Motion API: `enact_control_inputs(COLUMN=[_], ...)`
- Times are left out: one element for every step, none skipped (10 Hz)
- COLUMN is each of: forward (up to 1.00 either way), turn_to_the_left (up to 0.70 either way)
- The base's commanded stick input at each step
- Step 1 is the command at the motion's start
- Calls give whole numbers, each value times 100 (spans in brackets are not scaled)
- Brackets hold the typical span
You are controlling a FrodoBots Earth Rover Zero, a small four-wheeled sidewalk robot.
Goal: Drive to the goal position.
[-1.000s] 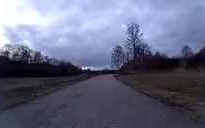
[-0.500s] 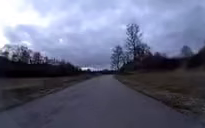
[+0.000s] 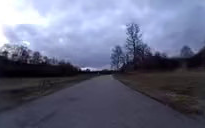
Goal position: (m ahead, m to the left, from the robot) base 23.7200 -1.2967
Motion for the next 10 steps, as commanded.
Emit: enact_control_inputs(forward=[50, 50, 50, 50, 50, 50, 50, 50, 50, 50], turn_to_the_left=[0, 0, 0, 0, 0, 0, 0, 0, 0, 0])
